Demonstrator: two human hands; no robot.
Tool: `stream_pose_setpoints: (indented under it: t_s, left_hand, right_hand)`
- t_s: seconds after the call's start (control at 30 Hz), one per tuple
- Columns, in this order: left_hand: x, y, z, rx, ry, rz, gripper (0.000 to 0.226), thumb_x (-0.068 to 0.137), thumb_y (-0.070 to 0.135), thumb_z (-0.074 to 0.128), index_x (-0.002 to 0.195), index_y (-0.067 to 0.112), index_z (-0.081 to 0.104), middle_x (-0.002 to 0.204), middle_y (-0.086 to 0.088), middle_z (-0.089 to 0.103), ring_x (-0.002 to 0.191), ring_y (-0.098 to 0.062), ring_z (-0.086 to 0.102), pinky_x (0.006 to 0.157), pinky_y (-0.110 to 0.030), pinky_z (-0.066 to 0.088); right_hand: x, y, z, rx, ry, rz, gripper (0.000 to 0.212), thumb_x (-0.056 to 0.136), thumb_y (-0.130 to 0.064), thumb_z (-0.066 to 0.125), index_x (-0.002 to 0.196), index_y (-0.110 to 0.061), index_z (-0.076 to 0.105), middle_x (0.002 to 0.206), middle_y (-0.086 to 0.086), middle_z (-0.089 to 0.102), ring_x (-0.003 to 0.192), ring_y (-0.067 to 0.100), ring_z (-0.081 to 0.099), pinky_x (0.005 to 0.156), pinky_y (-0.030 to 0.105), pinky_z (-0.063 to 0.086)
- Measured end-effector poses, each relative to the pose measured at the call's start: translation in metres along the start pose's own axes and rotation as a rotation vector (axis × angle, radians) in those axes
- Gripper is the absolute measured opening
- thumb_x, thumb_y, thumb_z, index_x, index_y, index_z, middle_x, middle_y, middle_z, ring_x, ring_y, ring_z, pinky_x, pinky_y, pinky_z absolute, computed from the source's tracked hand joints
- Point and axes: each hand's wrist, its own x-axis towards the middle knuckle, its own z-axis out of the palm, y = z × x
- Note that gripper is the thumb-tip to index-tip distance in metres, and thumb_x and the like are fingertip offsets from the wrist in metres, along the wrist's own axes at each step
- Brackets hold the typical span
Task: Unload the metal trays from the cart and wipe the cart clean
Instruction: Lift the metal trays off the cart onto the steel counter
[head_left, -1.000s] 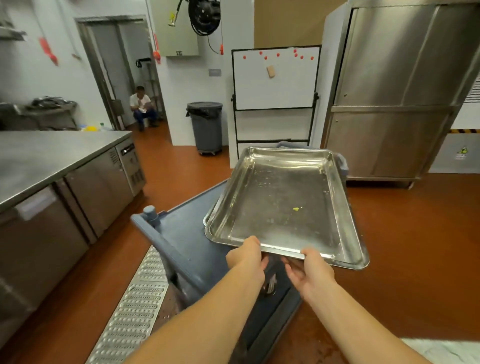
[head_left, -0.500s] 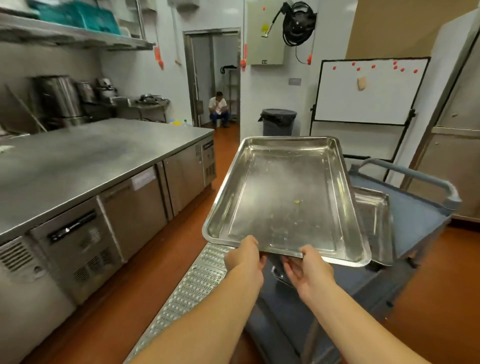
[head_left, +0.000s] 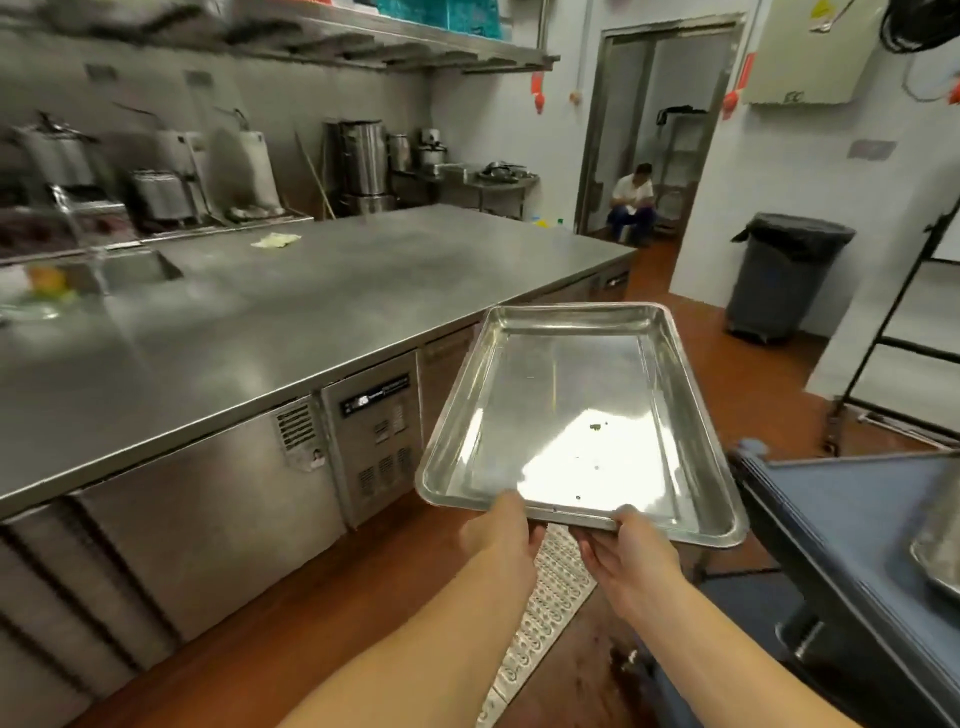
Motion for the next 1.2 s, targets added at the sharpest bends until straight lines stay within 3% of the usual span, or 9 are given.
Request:
stream_pose_setpoints:
  t_s: [0.13, 0.33, 0.5, 0.63, 0.73, 1.2]
  left_hand:
    - [0.036, 0.025, 0.010, -0.060, 0.044, 0.018, 0.023, 0.073, 0.004, 0.067, 0.093, -0.001, 0.056, 0.091, -0.017, 0.061, 0.070, -0.024, 0.062, 0.042, -0.022, 0.047]
    - [0.095, 0.058, 0.061, -0.087, 0.142, 0.088, 0.014, 0.076, 0.001, 0.064, 0.087, 0.001, 0.056, 0.098, -0.018, 0.061, 0.076, -0.024, 0.061, 0.045, -0.026, 0.047]
    - [0.142, 0.086, 0.121, -0.134, 0.197, 0.129, 0.027, 0.074, 0.001, 0.064, 0.100, -0.003, 0.059, 0.105, -0.022, 0.064, 0.091, -0.032, 0.066, 0.050, -0.029, 0.051]
    - [0.177, 0.109, 0.159, -0.179, 0.256, 0.138, 0.018, 0.074, -0.002, 0.062, 0.091, 0.000, 0.056, 0.102, -0.023, 0.064, 0.087, -0.035, 0.066, 0.054, -0.032, 0.055]
    - [0.206, 0.129, 0.184, -0.199, 0.254, 0.161, 0.020, 0.074, -0.001, 0.064, 0.094, -0.002, 0.058, 0.100, -0.022, 0.064, 0.086, -0.035, 0.066, 0.049, -0.030, 0.053]
    - [0.417, 0.220, 0.326, -0.212, 0.191, 0.064, 0.020, 0.075, 0.003, 0.064, 0.094, -0.002, 0.060, 0.096, -0.022, 0.066, 0.082, -0.035, 0.068, 0.042, -0.025, 0.048]
  right_hand:
    - [0.042, -0.001, 0.037, -0.035, -0.040, 0.030, 0.019, 0.092, -0.011, 0.048, 0.106, -0.001, 0.056, 0.099, 0.020, 0.069, 0.082, 0.026, 0.068, 0.056, 0.027, 0.048]
    - [0.126, -0.028, 0.091, -0.088, -0.172, 0.101, 0.014, 0.088, -0.006, 0.047, 0.097, -0.003, 0.056, 0.091, 0.019, 0.068, 0.068, 0.023, 0.064, 0.055, 0.026, 0.049]
    - [0.197, -0.070, 0.135, -0.125, -0.234, 0.160, 0.028, 0.088, -0.007, 0.045, 0.112, 0.001, 0.058, 0.086, 0.021, 0.069, 0.063, 0.024, 0.064, 0.045, 0.021, 0.050]
    - [0.244, -0.098, 0.169, -0.199, -0.252, 0.200, 0.029, 0.088, -0.010, 0.049, 0.114, 0.000, 0.058, 0.087, 0.019, 0.070, 0.052, 0.021, 0.066, 0.050, 0.022, 0.051]
    - [0.280, -0.115, 0.195, -0.211, -0.284, 0.227, 0.030, 0.088, -0.010, 0.049, 0.116, -0.002, 0.059, 0.088, 0.020, 0.070, 0.060, 0.023, 0.067, 0.038, 0.020, 0.048]
    - [0.487, -0.188, 0.340, -0.319, -0.240, 0.230, 0.032, 0.093, -0.015, 0.043, 0.120, -0.003, 0.056, 0.086, 0.019, 0.067, 0.069, 0.024, 0.065, 0.036, 0.020, 0.048]
